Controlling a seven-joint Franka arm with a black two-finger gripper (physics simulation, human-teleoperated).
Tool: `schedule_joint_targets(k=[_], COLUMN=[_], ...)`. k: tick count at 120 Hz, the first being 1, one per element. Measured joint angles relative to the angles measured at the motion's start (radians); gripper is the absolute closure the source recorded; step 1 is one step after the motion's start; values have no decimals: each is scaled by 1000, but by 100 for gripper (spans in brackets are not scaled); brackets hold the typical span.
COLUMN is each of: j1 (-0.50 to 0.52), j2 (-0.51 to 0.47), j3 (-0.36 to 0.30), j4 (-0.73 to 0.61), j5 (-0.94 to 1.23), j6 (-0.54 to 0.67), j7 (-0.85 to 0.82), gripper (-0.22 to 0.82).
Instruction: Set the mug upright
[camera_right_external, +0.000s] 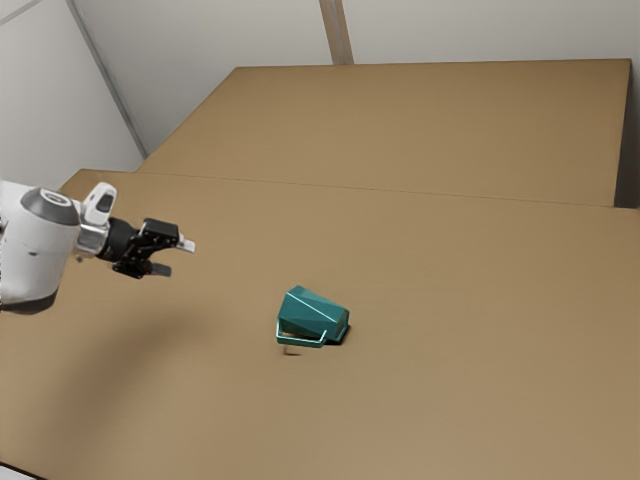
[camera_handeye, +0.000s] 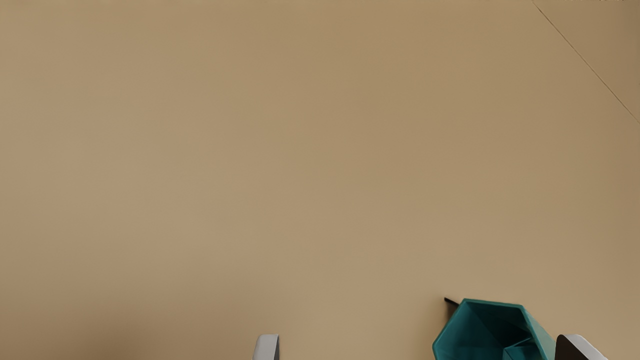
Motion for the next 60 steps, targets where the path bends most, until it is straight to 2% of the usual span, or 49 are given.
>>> schedule_joint_targets(k=[4,12,19,31,60], j1=[-46,-288,-393,-452,-564], j2=[8,13,10,4,-45], j3=[42,266,351,388,395], j4=[1,0,-3,-32,-92], j5=[-26,-59,-75,-88,-119], j6=[10,33,54,83,168], j7=[46,134,211,342,652], gripper=[0,0,0,0,1])
